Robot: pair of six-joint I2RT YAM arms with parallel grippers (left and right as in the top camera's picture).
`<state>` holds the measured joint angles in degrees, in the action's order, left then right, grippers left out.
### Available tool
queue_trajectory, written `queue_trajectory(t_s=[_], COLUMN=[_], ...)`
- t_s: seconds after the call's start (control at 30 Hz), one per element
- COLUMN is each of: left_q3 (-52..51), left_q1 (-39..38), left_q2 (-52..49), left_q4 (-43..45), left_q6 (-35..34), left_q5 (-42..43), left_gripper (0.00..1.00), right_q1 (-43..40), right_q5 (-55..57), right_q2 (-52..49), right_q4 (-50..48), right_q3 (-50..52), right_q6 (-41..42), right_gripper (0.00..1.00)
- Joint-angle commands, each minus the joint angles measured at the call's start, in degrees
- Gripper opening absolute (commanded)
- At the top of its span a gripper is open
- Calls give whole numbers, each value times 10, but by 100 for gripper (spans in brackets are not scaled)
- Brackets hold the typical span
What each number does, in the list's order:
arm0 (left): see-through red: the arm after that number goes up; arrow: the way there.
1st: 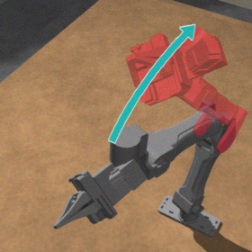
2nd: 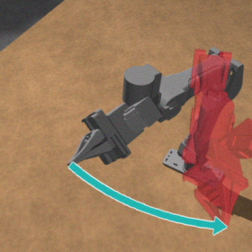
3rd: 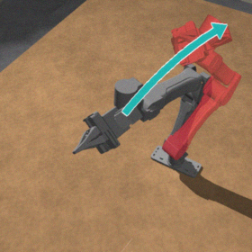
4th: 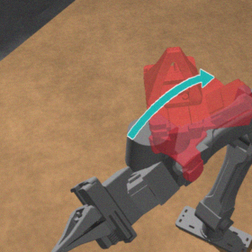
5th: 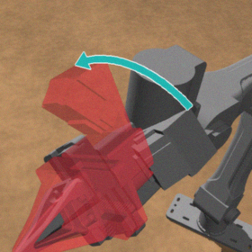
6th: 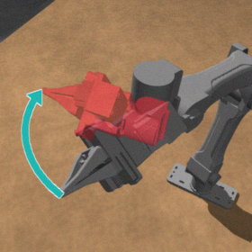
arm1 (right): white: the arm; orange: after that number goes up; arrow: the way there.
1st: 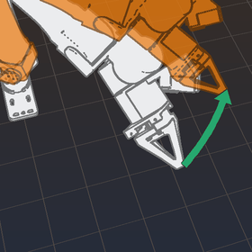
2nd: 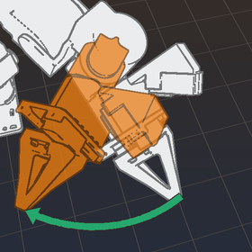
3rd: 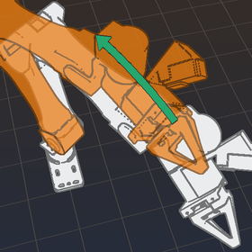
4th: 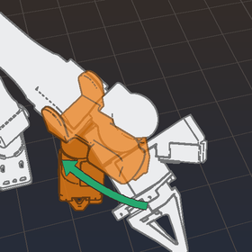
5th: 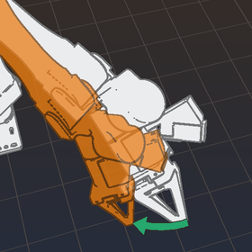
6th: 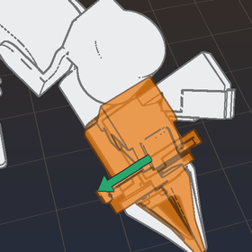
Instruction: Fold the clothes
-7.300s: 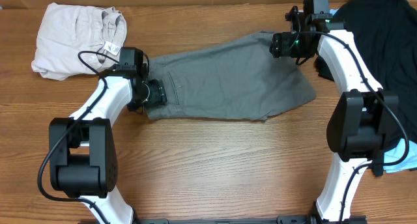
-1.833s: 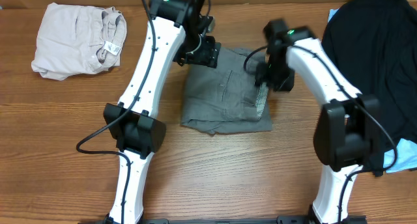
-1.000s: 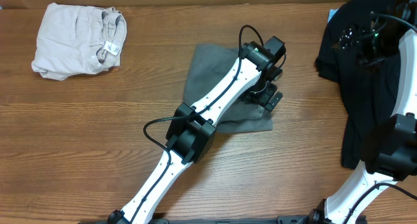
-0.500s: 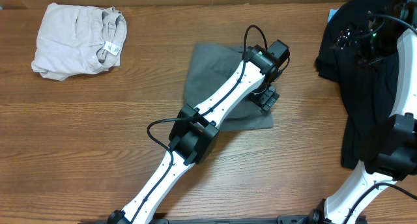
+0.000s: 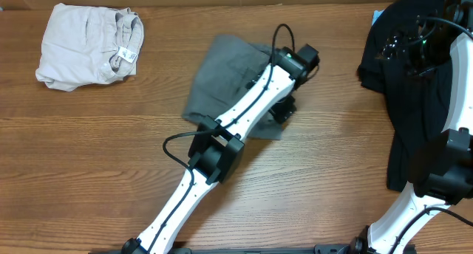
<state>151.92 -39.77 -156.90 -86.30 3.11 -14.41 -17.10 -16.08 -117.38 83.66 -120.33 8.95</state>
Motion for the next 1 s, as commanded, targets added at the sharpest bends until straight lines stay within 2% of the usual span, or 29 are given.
queue_trajectory(t_s=[0.0,0.27,0.33,0.7,0.87,0.97], left_q3=[-8,-8,-7,75,104,83], left_q1=[57,120,134,144,144,141], left_q2=[-32,-32,-31,12,17,16], left_q4=[-33,-104,-105,-105,-92,-73], left_q6=[-25,-105,-111,-98,-150,-186], left_q5=[-62,123,147,182,261,225], left_gripper=[100,100,100,97,98,96], right_q1=[1,1,1,1,1,1], right_q5=[5,-3,-3,-5,-6,-7], right_q2=[8,7,7,6,6,6], right_q4=[-5,-18,-21,-25,-25,-25], right_q3=[-4,-4,-2,0,0,0], right_q6=[-5,-5,-4,-5,-4,-5], right_gripper=[86,86,86,86,86,86])
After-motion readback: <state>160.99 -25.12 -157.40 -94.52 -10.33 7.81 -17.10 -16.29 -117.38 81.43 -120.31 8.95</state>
